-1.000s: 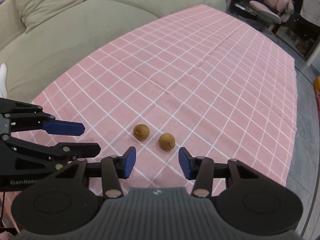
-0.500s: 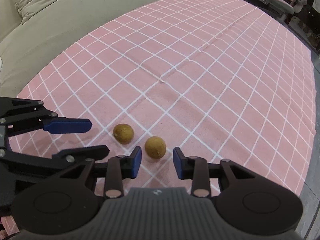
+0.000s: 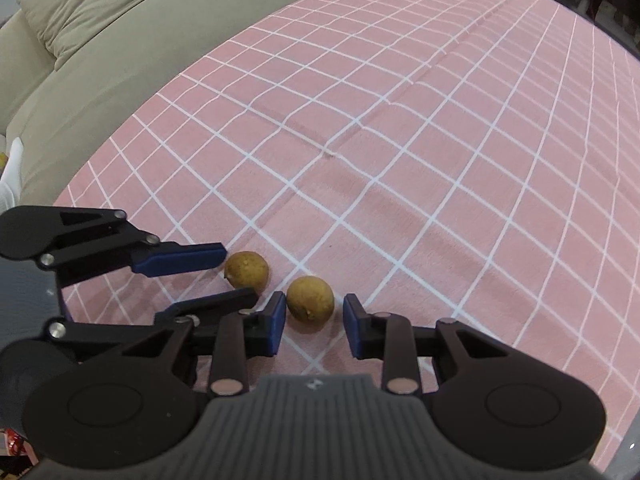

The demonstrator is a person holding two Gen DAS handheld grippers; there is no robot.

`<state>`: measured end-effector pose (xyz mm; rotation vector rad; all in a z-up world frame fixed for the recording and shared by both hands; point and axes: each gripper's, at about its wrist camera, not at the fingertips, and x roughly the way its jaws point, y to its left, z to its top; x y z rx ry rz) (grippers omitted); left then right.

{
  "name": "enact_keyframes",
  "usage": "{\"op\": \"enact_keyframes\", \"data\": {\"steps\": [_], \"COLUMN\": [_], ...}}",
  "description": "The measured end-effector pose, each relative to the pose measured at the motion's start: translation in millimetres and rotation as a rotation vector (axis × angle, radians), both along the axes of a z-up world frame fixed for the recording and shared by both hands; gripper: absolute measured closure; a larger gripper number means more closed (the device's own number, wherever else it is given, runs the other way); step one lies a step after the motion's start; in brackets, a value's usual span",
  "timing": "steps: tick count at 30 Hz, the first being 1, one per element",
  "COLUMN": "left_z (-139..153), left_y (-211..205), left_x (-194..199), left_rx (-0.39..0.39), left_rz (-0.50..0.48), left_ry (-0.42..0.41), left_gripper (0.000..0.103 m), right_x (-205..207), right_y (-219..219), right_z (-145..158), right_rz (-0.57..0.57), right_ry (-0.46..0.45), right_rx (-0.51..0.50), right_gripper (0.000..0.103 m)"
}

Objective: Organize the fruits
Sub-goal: 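Move both tools back to the last two kiwis and grasp one each, then lower both held kiwis into the colander and open both tools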

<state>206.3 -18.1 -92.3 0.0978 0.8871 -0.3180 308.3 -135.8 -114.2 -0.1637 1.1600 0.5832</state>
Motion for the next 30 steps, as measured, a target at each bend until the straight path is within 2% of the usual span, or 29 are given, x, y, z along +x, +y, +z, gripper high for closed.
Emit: {"op": "enact_keyframes", "data": {"steps": [4, 12, 20, 25, 30], "left_z": [-0.4, 8.7, 44.4, 70.6, 101.5], "left_y": [-2.6, 2.4, 8.2, 13.2, 15.5], "left_x": [-0.6, 0.6, -19.3, -40.8, -60.2], "left_rx": [0.008, -0.012, -0.023, -0.017, -0.051], "left_rz": [-0.008, 0.003, 0.0, -0.01, -0.019], "left_ry": [0.001, 0.022, -0.028, -0.074, -0.102], "left_gripper": [0.074, 0.075, 0.075, 0.075, 0.075], "right_x": [-0.7, -6.3, -33.6, -65.3, -105.9], "right_y": [-0.4, -0.5, -8.3, -16.1, -27.9], "right_z": [-1.1, 11.0, 56.5, 93.6, 123.2], "right_rz": [-0.007, -0.038, -0.125, -0.181, -0.231], "right_ry": [0.01, -0.015, -0.083, -0.135, -0.178], "right_rx": [0.014, 0.007, 0.059, 0.119, 0.174], "right_gripper": [0.081, 0.081, 0.081, 0.081, 0.081]}}
